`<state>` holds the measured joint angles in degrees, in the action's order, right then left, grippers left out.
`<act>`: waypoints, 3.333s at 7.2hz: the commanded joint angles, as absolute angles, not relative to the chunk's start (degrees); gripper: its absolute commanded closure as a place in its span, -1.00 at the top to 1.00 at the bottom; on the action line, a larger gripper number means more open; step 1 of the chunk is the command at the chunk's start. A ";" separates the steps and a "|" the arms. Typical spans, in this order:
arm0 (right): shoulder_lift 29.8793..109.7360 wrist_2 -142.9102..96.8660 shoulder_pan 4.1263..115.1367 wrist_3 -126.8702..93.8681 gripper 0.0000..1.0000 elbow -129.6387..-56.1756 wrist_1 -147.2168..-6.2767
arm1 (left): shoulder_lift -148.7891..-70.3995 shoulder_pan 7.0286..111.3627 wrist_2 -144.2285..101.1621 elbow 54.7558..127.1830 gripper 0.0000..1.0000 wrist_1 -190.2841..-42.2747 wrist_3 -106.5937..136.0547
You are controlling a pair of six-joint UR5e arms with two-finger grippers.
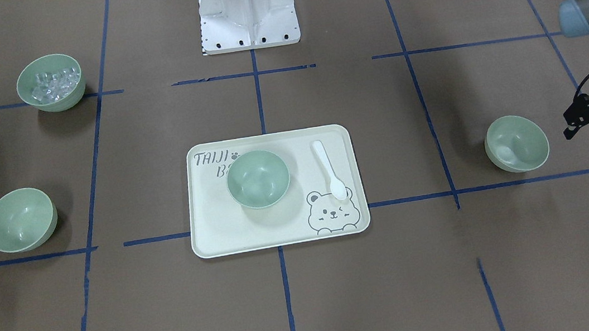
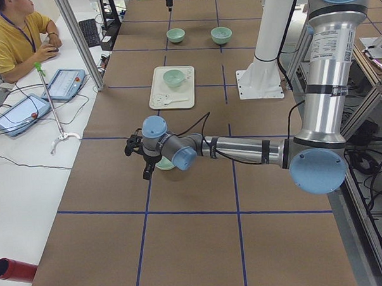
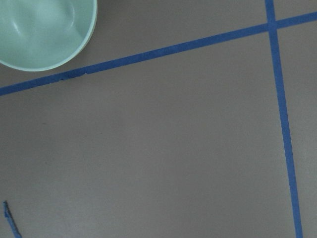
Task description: Stack green bowls together
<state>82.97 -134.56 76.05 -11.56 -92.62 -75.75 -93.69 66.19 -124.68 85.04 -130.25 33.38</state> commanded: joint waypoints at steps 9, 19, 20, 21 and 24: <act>82.97 -134.47 76.03 -11.51 1.00 -92.81 -75.67 | -103.29 60.29 -121.47 100.07 -1.00 -113.82 49.25; 82.88 -134.56 76.11 -12.74 1.00 -93.34 -75.67 | -133.69 31.55 -104.15 85.96 -1.00 -108.37 84.73; 82.97 -134.56 76.03 -12.74 1.00 -93.34 -75.67 | -133.86 31.64 -104.06 86.31 -1.00 -105.58 84.29; 82.88 -134.56 76.03 -12.74 1.00 -93.25 -75.67 | -133.77 31.64 -103.98 86.40 -1.00 -104.86 84.20; 82.88 -134.56 76.03 -12.74 1.00 -93.16 -75.67 | -134.12 31.64 -103.97 86.40 -1.00 -104.94 84.20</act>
